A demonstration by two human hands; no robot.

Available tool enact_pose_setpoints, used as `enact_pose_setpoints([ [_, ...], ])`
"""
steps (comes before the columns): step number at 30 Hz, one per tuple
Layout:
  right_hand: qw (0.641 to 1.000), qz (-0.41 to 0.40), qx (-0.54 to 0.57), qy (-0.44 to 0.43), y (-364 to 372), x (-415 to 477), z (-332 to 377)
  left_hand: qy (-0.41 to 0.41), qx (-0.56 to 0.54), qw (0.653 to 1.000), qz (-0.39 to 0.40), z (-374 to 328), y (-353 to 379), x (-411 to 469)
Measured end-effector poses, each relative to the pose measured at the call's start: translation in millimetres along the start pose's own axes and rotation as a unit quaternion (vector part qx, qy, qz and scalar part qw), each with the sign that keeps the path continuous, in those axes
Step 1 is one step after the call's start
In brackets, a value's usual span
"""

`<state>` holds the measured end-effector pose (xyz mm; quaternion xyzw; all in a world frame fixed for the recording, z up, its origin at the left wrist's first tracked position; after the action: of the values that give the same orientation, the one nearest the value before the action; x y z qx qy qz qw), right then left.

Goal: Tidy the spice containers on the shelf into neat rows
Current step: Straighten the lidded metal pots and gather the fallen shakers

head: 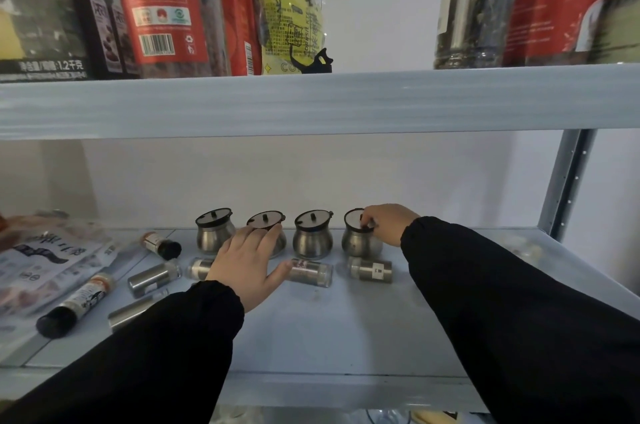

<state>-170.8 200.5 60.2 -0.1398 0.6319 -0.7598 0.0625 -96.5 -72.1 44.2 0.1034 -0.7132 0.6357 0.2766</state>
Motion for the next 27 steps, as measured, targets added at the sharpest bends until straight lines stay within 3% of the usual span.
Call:
enact_pose_setpoints([
  [5,0.999,-0.010,0.050,0.018,1,0,6,-0.005,-0.008,1.000,0.004,1,1,0],
  [10,0.997,-0.034,-0.060,-0.027,-4,3,15,-0.005,-0.005,1.000,0.012,1,3,-1],
  [27,0.999,-0.034,0.027,-0.023,-1,10,16,-0.002,-0.006,1.000,0.013,4,2,-3],
])
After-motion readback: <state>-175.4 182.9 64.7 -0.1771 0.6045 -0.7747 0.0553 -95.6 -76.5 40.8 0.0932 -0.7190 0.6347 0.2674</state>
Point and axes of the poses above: each hand's wrist, its own x-axis towards the middle knuckle, its own y-axis out of the palm, z = x × y, the point moved 8 cm from there along x, towards the middle knuckle, and after that the axes turned 7 degrees about -y, right-handed, at the moved point
